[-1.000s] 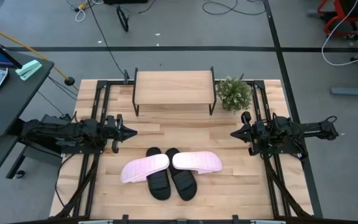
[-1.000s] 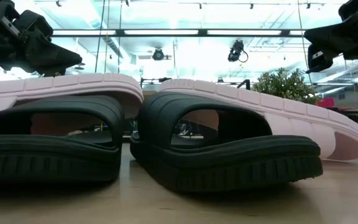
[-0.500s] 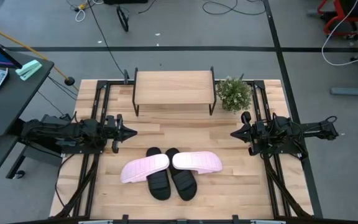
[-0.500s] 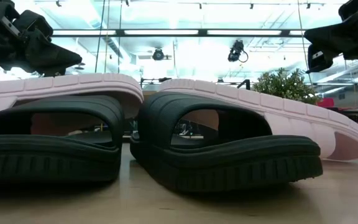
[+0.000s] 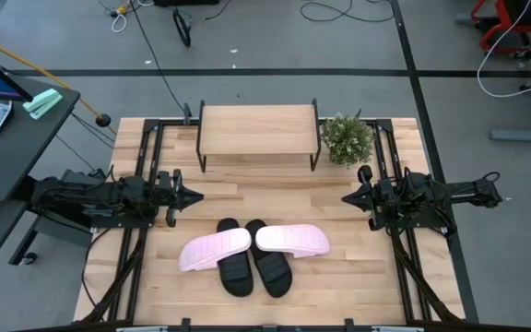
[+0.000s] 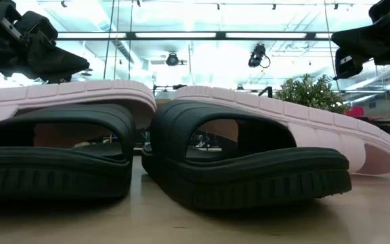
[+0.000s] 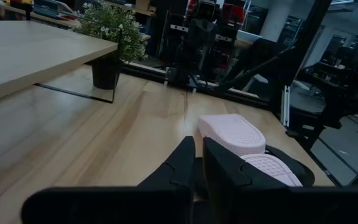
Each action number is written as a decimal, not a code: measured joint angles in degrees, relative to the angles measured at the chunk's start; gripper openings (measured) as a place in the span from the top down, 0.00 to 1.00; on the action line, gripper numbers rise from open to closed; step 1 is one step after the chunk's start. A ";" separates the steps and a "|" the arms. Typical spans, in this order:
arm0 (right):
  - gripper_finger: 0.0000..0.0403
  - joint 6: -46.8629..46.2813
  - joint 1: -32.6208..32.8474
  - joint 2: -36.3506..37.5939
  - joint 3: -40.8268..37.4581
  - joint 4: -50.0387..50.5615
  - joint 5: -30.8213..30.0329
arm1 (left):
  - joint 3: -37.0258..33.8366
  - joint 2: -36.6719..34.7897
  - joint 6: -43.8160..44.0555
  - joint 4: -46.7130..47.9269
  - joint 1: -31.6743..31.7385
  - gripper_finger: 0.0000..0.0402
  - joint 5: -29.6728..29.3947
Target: Pick and place slides into the shelf
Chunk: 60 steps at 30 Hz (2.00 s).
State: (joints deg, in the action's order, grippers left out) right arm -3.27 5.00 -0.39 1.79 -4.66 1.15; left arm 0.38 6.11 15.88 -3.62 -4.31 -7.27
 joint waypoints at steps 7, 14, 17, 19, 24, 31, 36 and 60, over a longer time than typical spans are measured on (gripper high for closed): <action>0.96 -0.01 0.01 0.00 0.00 0.01 0.00 | 0.02 -0.01 0.00 0.00 0.01 0.93 0.00; 0.96 0.00 0.01 -0.01 -0.01 0.01 0.00 | 0.01 -0.01 0.00 0.00 0.02 0.90 0.02; 0.96 0.00 0.02 -0.02 -0.01 0.01 0.00 | 0.00 -0.02 0.00 0.00 0.02 0.90 0.01; 0.96 -0.01 0.02 0.00 -0.01 -0.01 0.00 | 0.02 -0.01 0.00 0.00 0.00 0.91 0.01; 0.96 0.00 0.02 0.00 0.01 0.01 0.02 | 0.01 -0.02 0.00 0.00 0.01 0.93 0.01; 0.96 0.00 0.00 -0.01 -0.01 0.01 0.02 | 0.01 -0.02 0.00 0.00 0.02 0.91 0.00; 0.96 0.00 0.02 0.00 -0.01 -0.01 0.02 | 0.01 -0.02 0.00 0.00 0.01 0.90 0.00; 0.96 0.00 0.02 -0.01 -0.01 0.00 0.00 | 0.02 -0.02 0.00 0.00 0.02 0.91 0.02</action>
State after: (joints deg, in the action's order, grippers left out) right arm -3.27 5.02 -0.40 1.79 -4.66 1.15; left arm 0.40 6.09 15.88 -3.62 -4.30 -7.25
